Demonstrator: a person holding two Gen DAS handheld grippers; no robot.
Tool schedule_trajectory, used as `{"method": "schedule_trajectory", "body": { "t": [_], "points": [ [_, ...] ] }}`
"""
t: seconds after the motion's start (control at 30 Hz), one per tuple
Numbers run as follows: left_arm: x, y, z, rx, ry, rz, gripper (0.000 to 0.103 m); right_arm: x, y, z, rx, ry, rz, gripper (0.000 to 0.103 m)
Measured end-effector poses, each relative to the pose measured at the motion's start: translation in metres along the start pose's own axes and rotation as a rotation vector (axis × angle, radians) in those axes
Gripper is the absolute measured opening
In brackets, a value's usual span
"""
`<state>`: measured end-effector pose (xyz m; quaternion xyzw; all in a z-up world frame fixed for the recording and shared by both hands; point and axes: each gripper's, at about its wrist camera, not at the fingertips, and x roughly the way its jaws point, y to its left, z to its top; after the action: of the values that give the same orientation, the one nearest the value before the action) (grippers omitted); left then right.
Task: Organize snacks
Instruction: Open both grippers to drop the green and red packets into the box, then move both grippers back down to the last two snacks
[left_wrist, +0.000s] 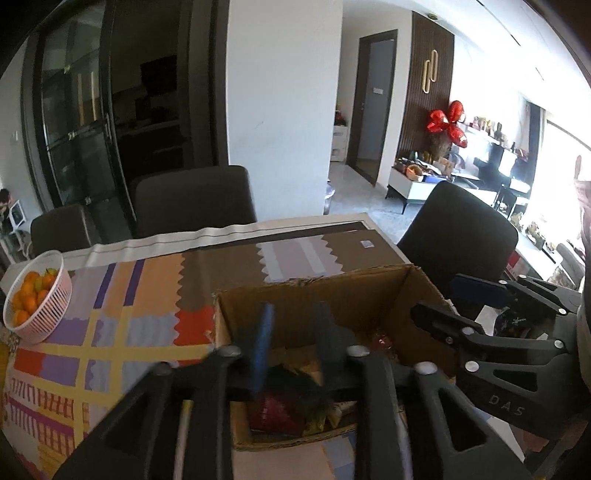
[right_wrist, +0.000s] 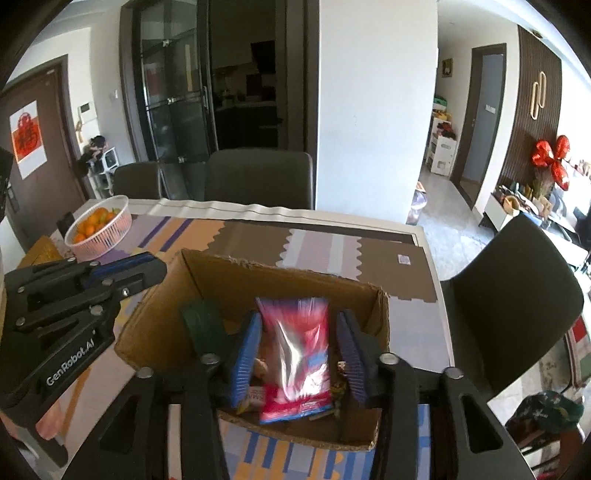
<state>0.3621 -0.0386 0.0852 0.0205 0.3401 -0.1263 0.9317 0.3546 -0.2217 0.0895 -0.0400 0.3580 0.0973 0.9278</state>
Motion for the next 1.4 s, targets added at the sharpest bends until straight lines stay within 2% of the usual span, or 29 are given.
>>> {"method": "schedule_trajectory", "body": {
  "t": [0.13,0.3,0.57,0.67,0.87,1.07,1.4],
  "points": [
    [-0.012,-0.001,-0.007,0.000,-0.006,-0.001,0.028,-0.007,0.003,-0.006,-0.009,-0.012,-0.019,0.052],
    [-0.035,-0.007,-0.019,0.018,-0.036,0.005,0.037,-0.022,0.006,-0.018,-0.006,-0.025,-0.010,0.052],
    [-0.074,-0.028,-0.049,0.050,-0.037,-0.041,0.041,-0.056,0.010,-0.051,-0.013,-0.046,0.006,0.052],
    [-0.086,-0.036,-0.061,0.058,-0.039,-0.046,0.047,-0.072,0.011,-0.064,-0.011,-0.065,0.000,0.052],
    [-0.108,-0.048,-0.088,0.055,-0.043,-0.048,0.050,-0.102,0.008,-0.090,0.009,-0.094,-0.020,0.052],
    [-0.119,-0.058,-0.120,0.038,-0.012,-0.054,0.053,-0.118,0.008,-0.120,0.018,-0.087,-0.010,0.052],
    [-0.095,-0.067,-0.174,0.007,0.134,-0.084,0.055,-0.110,0.010,-0.180,0.065,0.009,-0.020,0.052]
  ]
}}
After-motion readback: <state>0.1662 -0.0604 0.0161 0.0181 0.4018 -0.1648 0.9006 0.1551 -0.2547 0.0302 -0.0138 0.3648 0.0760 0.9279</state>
